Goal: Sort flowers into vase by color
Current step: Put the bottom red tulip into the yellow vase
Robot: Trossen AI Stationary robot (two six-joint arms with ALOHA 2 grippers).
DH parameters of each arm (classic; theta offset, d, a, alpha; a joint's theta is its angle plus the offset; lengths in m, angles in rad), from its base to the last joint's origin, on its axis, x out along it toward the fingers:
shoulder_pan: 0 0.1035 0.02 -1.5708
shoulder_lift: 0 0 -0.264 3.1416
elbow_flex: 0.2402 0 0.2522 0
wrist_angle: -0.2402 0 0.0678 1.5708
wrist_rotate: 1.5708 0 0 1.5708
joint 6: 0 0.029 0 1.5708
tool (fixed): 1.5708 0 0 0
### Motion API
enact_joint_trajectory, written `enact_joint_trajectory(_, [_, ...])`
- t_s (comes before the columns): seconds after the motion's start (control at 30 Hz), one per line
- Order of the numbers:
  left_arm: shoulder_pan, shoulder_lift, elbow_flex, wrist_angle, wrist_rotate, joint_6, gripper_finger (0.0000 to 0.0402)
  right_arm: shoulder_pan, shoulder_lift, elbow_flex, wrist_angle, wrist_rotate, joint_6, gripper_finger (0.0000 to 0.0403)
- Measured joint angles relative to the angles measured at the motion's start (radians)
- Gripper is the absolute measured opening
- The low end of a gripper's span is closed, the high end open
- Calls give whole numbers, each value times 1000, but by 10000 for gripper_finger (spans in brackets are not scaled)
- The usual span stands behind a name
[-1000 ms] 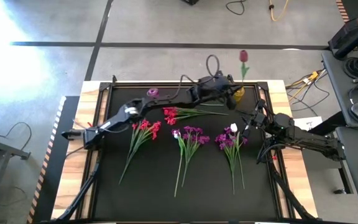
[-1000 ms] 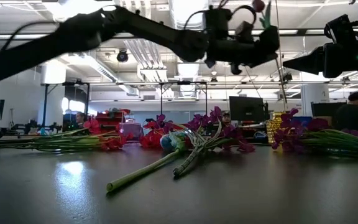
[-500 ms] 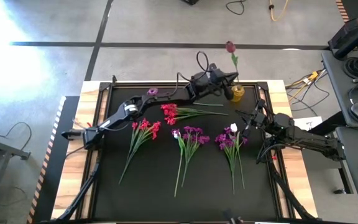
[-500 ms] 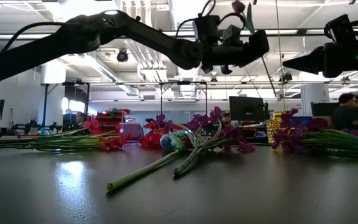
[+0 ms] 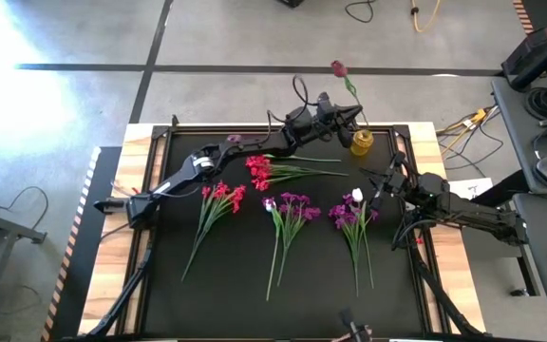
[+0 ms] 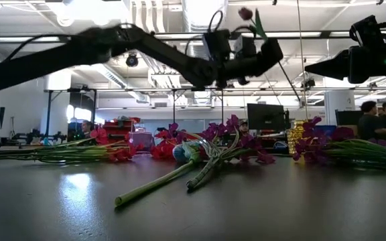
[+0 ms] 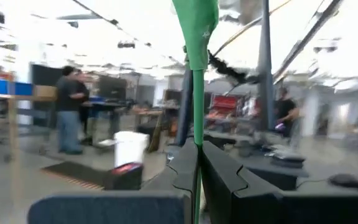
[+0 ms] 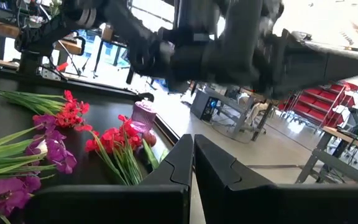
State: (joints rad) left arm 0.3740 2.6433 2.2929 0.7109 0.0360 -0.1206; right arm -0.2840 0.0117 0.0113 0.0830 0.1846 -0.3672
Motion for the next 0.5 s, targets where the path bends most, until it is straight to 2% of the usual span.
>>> enact_joint_trajectory(0.1, [6,71,62,-29,-1,-46,0,0,2,0,1,-1,0,9])
enact_joint_trajectory(0.17, [12,76,30,35,-24,-68,0,0,4,0,-1,1,0,9])
enact_joint_trajectory(0.5, [21,70,63,-59,-41,-14,0,0,17,0,0,-1,0,9])
